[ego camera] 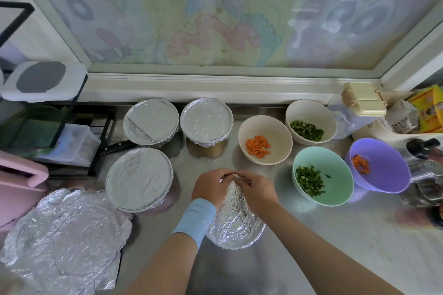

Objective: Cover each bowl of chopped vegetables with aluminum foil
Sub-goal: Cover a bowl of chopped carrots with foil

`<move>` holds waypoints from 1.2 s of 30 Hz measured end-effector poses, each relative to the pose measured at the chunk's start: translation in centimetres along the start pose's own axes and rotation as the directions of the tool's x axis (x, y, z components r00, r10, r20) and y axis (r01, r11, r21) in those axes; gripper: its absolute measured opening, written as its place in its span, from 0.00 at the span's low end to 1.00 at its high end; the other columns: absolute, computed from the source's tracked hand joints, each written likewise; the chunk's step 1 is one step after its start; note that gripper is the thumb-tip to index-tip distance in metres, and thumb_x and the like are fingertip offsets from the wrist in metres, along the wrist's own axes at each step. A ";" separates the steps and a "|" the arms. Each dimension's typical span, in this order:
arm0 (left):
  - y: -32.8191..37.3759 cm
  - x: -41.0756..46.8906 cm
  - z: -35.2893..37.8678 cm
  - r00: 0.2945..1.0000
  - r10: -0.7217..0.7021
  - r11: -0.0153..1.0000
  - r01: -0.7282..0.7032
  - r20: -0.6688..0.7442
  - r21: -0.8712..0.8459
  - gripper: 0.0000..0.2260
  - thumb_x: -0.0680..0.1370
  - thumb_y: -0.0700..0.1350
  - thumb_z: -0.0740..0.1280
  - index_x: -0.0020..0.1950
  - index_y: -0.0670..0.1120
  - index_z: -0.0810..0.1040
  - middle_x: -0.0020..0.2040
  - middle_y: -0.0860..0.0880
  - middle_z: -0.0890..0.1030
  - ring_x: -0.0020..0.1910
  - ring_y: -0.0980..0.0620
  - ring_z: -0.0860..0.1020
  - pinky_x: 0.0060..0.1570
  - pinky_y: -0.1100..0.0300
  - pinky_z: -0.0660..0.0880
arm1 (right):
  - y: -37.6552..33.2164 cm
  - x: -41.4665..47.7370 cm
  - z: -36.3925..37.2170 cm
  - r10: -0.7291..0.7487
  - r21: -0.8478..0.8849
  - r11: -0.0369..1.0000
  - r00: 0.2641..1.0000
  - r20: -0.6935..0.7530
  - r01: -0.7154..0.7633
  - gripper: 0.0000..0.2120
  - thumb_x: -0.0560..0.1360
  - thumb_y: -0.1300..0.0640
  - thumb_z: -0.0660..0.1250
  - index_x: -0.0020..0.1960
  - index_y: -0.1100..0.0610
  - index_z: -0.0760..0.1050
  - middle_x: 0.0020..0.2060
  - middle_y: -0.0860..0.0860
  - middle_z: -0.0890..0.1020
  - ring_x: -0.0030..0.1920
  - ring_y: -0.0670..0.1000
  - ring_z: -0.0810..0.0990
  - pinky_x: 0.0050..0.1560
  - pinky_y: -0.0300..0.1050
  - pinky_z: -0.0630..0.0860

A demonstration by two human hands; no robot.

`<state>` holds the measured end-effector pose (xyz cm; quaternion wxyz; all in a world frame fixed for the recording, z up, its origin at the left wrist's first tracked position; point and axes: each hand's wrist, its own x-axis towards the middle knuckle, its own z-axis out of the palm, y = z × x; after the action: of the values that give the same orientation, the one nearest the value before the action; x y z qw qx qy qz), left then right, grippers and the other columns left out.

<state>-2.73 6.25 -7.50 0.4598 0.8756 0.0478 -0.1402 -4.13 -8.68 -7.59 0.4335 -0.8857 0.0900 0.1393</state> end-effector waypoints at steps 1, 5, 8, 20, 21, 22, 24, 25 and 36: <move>0.1 0.0 0.1 1.000 -0.014 1.000 0.014 -0.011 -0.014 0.06 0.78 0.52 0.68 0.52 0.56 0.84 0.48 0.58 0.84 0.48 0.58 0.80 0.44 0.51 0.82 | 0.1 0.0 0.0 -0.006 0.003 1.000 1.000 -0.005 0.006 0.10 0.78 0.50 0.66 0.57 0.39 0.81 0.38 0.40 0.82 0.40 0.40 0.78 0.44 0.37 0.74; 0.1 -0.2 0.5 0.995 -0.070 0.997 0.069 -0.066 -0.021 0.06 0.77 0.52 0.68 0.50 0.57 0.84 0.45 0.61 0.84 0.44 0.60 0.81 0.41 0.52 0.82 | 0.5 0.2 0.0 -0.017 0.057 0.998 1.000 -0.017 0.018 0.09 0.79 0.48 0.65 0.56 0.41 0.82 0.40 0.40 0.84 0.41 0.39 0.79 0.45 0.37 0.74; 0.0 -0.1 0.9 0.990 -0.096 0.994 0.091 -0.107 -0.055 0.05 0.76 0.52 0.68 0.46 0.57 0.85 0.42 0.62 0.83 0.42 0.61 0.80 0.37 0.55 0.82 | 0.7 0.8 -0.1 0.012 0.115 0.993 1.000 -0.005 -0.011 0.09 0.79 0.48 0.66 0.54 0.43 0.83 0.43 0.40 0.86 0.44 0.41 0.82 0.48 0.40 0.78; -0.4 -0.5 1.3 0.986 0.033 0.994 -0.015 -0.164 0.109 0.07 0.79 0.51 0.66 0.51 0.55 0.84 0.46 0.58 0.85 0.47 0.57 0.81 0.50 0.60 0.76 | 1.6 0.8 0.3 -0.050 0.186 0.981 0.998 -0.037 0.056 0.08 0.77 0.51 0.69 0.55 0.46 0.83 0.45 0.39 0.85 0.47 0.38 0.81 0.53 0.36 0.77; -0.4 -0.5 1.3 0.986 0.030 0.994 -0.013 -0.161 0.108 0.07 0.79 0.51 0.66 0.52 0.55 0.84 0.46 0.58 0.85 0.47 0.57 0.81 0.51 0.60 0.76 | 1.6 0.8 0.2 -0.065 0.149 0.986 0.997 -0.030 0.069 0.08 0.77 0.50 0.69 0.55 0.46 0.83 0.45 0.39 0.85 0.46 0.39 0.81 0.52 0.35 0.77; -0.4 -0.5 1.3 0.987 0.029 0.994 -0.011 -0.159 0.108 0.08 0.79 0.51 0.66 0.52 0.55 0.84 0.46 0.58 0.85 0.47 0.57 0.80 0.51 0.60 0.76 | 1.6 0.8 0.2 -0.072 0.129 0.989 0.997 -0.024 0.074 0.09 0.78 0.49 0.68 0.55 0.45 0.83 0.44 0.40 0.85 0.45 0.39 0.81 0.50 0.35 0.77; -0.5 -0.5 1.3 0.988 0.033 0.994 -0.016 -0.153 0.112 0.08 0.79 0.51 0.66 0.52 0.55 0.84 0.47 0.58 0.85 0.47 0.57 0.80 0.51 0.60 0.77 | 1.7 0.9 -0.1 -0.078 0.112 0.991 0.997 -0.017 0.079 0.08 0.78 0.48 0.68 0.55 0.43 0.83 0.42 0.40 0.85 0.42 0.40 0.81 0.46 0.33 0.76; -0.4 -0.6 1.3 0.987 0.038 0.994 -0.021 -0.153 0.112 0.08 0.79 0.51 0.65 0.52 0.55 0.84 0.47 0.58 0.85 0.47 0.57 0.81 0.51 0.59 0.77 | 1.7 0.9 -0.1 -0.090 0.096 0.991 0.996 -0.018 0.091 0.08 0.78 0.47 0.67 0.54 0.43 0.83 0.41 0.40 0.85 0.41 0.40 0.81 0.43 0.32 0.75; 0.0 -1.6 1.0 0.962 -0.148 0.987 0.157 -0.229 0.019 0.07 0.80 0.49 0.63 0.50 0.54 0.81 0.43 0.60 0.80 0.45 0.56 0.77 0.44 0.65 0.67 | 2.0 -0.1 -1.6 -0.032 -0.040 0.999 0.999 -0.003 0.032 0.15 0.79 0.47 0.64 0.65 0.44 0.77 0.58 0.43 0.82 0.59 0.46 0.78 0.56 0.36 0.69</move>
<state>-4.48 5.56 -7.57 0.4230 0.8879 0.1648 -0.0751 -4.52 -11.15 -8.14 0.4180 -0.8957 0.0738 0.1327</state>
